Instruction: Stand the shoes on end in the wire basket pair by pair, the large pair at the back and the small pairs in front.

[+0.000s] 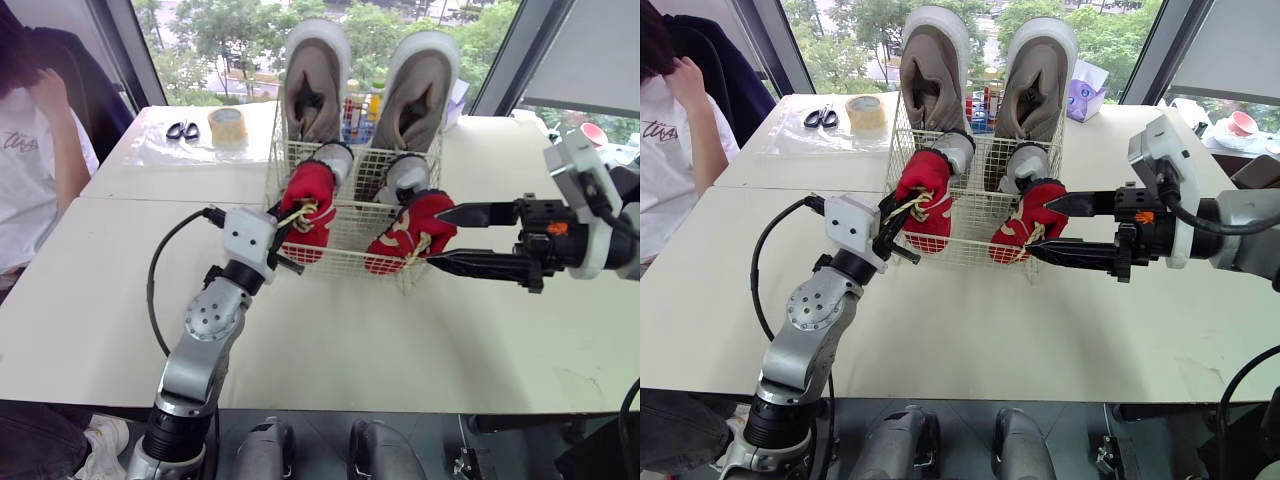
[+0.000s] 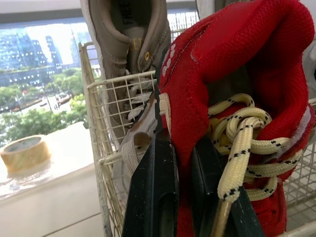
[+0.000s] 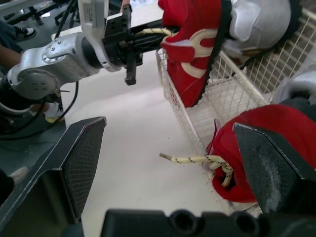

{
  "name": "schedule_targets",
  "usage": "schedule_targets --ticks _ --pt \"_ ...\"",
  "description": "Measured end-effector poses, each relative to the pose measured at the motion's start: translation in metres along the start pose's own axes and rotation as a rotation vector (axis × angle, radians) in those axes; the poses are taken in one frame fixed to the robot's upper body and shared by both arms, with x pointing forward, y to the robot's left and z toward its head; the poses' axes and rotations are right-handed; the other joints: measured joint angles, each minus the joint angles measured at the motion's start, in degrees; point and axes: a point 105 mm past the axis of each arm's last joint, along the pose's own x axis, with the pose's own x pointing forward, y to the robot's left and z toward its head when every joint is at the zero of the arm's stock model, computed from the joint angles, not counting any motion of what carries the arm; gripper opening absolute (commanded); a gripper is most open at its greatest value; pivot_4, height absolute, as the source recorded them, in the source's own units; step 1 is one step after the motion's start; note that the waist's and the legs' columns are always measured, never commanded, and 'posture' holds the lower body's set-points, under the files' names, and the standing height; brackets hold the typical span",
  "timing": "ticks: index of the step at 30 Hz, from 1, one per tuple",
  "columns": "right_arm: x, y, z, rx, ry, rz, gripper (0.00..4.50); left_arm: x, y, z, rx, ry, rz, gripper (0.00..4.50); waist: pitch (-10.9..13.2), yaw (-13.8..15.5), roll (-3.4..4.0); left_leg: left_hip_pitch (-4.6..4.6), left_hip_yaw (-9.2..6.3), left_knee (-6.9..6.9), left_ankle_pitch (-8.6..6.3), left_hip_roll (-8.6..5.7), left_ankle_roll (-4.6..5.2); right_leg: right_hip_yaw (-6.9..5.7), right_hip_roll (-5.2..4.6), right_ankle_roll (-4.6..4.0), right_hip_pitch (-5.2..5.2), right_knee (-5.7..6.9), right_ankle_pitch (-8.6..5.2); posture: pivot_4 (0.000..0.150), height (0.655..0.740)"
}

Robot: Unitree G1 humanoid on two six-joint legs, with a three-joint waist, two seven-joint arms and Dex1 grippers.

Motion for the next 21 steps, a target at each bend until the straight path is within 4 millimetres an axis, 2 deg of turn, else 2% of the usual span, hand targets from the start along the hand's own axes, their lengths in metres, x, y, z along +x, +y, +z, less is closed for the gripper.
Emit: schedule_targets --ticks 2,4,5,9,12,17,19,21 --pt "0.001 -0.003 0.004 -0.008 -0.021 -0.001 4.50 -0.002 0.005 -0.001 -0.002 0.017 0.013 2.21 0.0 0.0 0.01 -0.01 0.00 0.00 0.00 0.00 0.00 0.00 0.00 0.00 -0.01 0.00 0.00 0.150 0.7400" --pt "0.001 -0.004 0.014 -0.027 -0.064 0.005 4.50 -0.004 0.011 0.000 0.018 0.034 0.022 3.07 0.0 0.0 0.01 -0.02 0.00 0.01 0.00 0.00 0.00 0.00 0.00 0.00 -0.02 0.00 0.00 0.150 0.7400" --pt "0.000 -0.004 0.021 -0.031 -0.092 0.016 4.50 -0.005 0.014 0.001 0.031 0.042 0.030 3.69 0.0 0.1 0.01 -0.02 0.00 0.01 0.00 -0.01 0.00 0.00 0.00 0.00 -0.02 0.00 0.00 0.150 0.7400" --pt "-0.003 -0.003 0.039 -0.043 -0.168 0.042 4.50 -0.011 0.019 0.018 0.072 0.031 -0.007 3.69 0.0 0.1 0.01 -0.05 0.00 0.01 0.00 -0.01 0.00 0.01 0.00 -0.01 -0.02 -0.03 0.00 0.150 0.7400" --pt "-0.007 -0.003 0.044 -0.022 -0.202 0.059 4.50 -0.017 0.026 0.036 0.168 0.016 -0.056 3.69 0.0 0.1 0.02 -0.04 -0.01 0.00 0.00 -0.01 -0.01 0.00 0.00 -0.01 -0.02 -0.01 -0.01 0.150 0.7400" --pt "-0.014 0.000 0.036 0.035 -0.181 0.083 4.50 -0.012 0.069 0.061 0.210 0.057 0.024 3.69 0.0 0.2 0.01 -0.05 -0.04 0.01 0.01 -0.01 -0.01 -0.02 0.02 -0.01 -0.02 -0.01 -0.01 0.150 0.7400" --pt "-0.020 0.001 0.023 0.098 -0.149 0.091 4.50 -0.016 0.094 0.065 0.147 0.117 0.067 3.69 0.0 0.0 0.01 -0.05 -0.04 0.01 0.01 0.00 -0.01 -0.02 0.02 0.03 -0.02 0.00 -0.01 0.150 0.7400" --pt "-0.025 0.001 0.011 0.147 -0.115 0.083 4.50 -0.026 0.107 0.064 0.069 0.173 0.070 3.69 0.0 -0.3 0.03 -0.02 -0.01 0.01 0.01 0.00 -0.01 -0.01 0.02 0.05 -0.02 0.04 -0.02 0.150 0.7400"
